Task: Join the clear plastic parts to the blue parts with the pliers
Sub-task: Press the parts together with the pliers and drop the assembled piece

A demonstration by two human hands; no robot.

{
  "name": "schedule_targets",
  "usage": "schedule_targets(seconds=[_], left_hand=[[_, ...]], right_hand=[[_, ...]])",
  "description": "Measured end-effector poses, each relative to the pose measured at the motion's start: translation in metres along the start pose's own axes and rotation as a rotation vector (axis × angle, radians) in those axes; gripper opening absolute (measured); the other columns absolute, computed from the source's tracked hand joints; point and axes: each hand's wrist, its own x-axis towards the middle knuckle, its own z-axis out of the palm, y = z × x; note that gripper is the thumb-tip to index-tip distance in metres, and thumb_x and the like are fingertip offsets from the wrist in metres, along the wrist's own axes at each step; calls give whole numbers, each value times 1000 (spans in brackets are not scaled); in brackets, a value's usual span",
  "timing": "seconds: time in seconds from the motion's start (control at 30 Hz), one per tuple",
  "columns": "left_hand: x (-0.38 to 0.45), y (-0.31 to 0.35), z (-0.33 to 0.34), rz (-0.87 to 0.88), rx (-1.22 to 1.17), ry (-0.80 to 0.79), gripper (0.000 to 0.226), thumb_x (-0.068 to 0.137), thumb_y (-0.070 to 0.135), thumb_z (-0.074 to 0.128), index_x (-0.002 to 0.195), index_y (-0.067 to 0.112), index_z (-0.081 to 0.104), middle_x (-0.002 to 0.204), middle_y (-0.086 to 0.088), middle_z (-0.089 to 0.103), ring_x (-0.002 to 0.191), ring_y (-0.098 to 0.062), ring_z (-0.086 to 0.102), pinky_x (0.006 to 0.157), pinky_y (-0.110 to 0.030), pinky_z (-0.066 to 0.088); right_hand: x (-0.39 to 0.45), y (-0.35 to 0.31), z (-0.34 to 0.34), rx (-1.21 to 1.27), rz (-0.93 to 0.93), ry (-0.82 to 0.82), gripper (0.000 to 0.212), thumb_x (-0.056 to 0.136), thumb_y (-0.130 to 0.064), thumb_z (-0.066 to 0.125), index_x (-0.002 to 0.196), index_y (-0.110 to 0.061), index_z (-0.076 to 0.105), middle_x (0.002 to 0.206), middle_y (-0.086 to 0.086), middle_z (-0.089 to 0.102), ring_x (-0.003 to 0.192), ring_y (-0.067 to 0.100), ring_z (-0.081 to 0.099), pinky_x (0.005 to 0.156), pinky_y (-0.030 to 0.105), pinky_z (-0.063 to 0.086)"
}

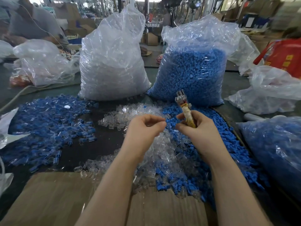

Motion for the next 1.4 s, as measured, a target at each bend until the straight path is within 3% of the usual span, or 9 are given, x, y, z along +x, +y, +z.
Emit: schedule_targets(seconds=[0.07, 0.17, 0.33, 0.67, 0.87, 0.97, 1.07, 1.27, 1.4], left_hand=[[-1, 0, 5, 10, -14, -2, 12, 85, 12, 74, 89, 23, 75, 79, 5, 75, 78, -5, 69, 73, -19, 56], [-2, 0, 7, 4, -56, 28, 12, 84, 10, 74, 88, 21, 75, 82, 1, 76, 84, -12, 71, 78, -26, 57], [-2, 2, 8, -7, -163, 97, 12, 82, 7, 77, 82, 19, 76, 64, 14, 70, 59, 9, 60, 57, -7, 46], [-2, 4, 13, -99, -438, 173, 7, 83, 3, 74, 85, 9, 73, 73, -5, 75, 69, -11, 72, 64, -20, 58], [-5, 8, 15, -89, -461, 159, 6, 82, 2, 75, 85, 6, 73, 76, -11, 76, 72, -16, 74, 63, -21, 58], [-5, 10, 16, -79, -473, 143, 4, 82, 2, 75, 84, 6, 73, 79, -12, 76, 74, -18, 74, 63, -21, 58], [-7, 12, 19, -68, -476, 125, 4, 82, 2, 75, 84, 6, 73, 81, -12, 76, 76, -19, 75, 63, -21, 57], [-9, 13, 22, 37, -394, 175, 5, 81, -1, 75, 83, 4, 74, 76, -9, 76, 73, -18, 74, 64, -20, 57], [-9, 11, 22, 97, -310, 213, 7, 80, -1, 76, 82, 6, 75, 76, -8, 75, 75, -19, 74, 64, -20, 57]], right_hand=[[-2, -3, 4, 41, -15, -18, 14, 82, -13, 77, 88, -25, 70, 74, -1, 68, 65, 2, 60, 59, 8, 47], [-2, -6, 9, 54, -33, -19, 12, 82, -14, 77, 86, -23, 70, 74, -4, 68, 64, -2, 59, 60, 9, 48], [-2, -6, 15, 105, -57, 61, 17, 80, -15, 80, 75, -19, 64, 61, -10, 59, 57, 1, 53, 55, 10, 47], [-5, -7, 22, 207, -146, 134, 16, 87, -15, 74, 76, -26, 68, 65, -8, 64, 64, 7, 56, 59, 15, 50], [-6, -10, 28, 173, -234, 154, 15, 88, -11, 72, 81, -23, 65, 75, -4, 68, 64, 1, 59, 62, 14, 52], [-5, -8, 29, 158, -234, 163, 14, 88, -13, 72, 81, -23, 64, 72, -10, 67, 65, 3, 61, 65, 19, 55], [-6, -6, 31, 114, -252, 196, 13, 88, -17, 72, 82, -25, 64, 76, -4, 67, 69, 18, 64, 63, 31, 57], [-7, -6, 33, 71, -253, 236, 11, 89, -21, 70, 81, -23, 63, 74, 0, 65, 70, 25, 62, 65, 49, 55], [-8, -7, 32, 17, -258, 218, 10, 90, -20, 69, 81, -21, 63, 72, 2, 63, 64, 25, 58, 61, 51, 52]])
